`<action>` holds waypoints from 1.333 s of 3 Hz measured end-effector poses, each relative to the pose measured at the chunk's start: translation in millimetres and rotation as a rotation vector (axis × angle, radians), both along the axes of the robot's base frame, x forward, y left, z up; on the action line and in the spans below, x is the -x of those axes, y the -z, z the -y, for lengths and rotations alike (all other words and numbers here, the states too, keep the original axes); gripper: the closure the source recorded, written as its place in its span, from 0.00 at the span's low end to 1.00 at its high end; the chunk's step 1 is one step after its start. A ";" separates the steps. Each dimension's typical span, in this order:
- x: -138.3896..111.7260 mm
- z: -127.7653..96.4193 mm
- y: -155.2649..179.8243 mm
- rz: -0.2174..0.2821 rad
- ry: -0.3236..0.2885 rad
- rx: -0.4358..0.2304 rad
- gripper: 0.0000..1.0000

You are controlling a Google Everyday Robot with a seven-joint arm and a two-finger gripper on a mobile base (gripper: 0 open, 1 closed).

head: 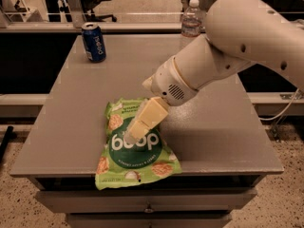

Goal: Move green rice chip bag near water bottle

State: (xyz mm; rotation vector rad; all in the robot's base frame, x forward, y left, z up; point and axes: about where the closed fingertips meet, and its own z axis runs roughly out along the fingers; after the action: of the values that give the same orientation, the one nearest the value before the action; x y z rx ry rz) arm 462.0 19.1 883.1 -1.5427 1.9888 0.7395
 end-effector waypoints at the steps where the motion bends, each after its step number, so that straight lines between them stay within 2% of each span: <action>1: 6.2 -11.0 17.1 -0.012 0.007 -0.035 0.18; 3: 10.6 -4.7 32.9 0.002 0.041 -0.041 0.64; 4: 8.4 6.4 23.4 0.036 0.054 -0.019 0.88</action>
Offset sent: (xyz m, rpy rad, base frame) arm -0.0097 0.0049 -0.0438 0.0581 0.0023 -0.0511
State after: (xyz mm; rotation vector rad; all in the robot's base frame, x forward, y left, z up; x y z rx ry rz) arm 453.6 12.7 859.7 -1.4750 1.9836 0.7028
